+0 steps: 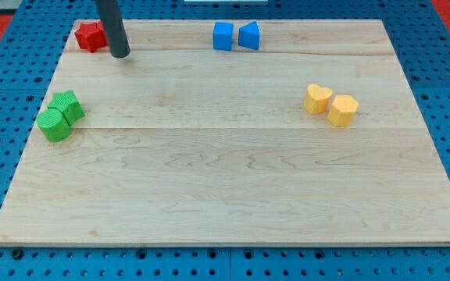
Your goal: Point your arm at the bottom right of red circle
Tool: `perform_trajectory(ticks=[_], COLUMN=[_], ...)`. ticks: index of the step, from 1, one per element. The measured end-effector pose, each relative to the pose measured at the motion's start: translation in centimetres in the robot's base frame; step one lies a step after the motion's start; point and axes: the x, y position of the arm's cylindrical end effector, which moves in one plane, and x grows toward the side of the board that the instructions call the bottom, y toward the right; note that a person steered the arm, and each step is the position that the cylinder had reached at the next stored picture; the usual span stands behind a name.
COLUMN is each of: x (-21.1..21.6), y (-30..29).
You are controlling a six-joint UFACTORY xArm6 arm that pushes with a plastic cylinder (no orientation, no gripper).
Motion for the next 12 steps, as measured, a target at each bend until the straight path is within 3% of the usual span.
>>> perform_trajectory(ticks=[3,5,7,8,9,10,12], x=[0.0,2.0,2.1,2.5,-1.7,-2.0,1.3], y=[0.0,-11.9,-12.4,-12.0,-3.3,0.4,2.2])
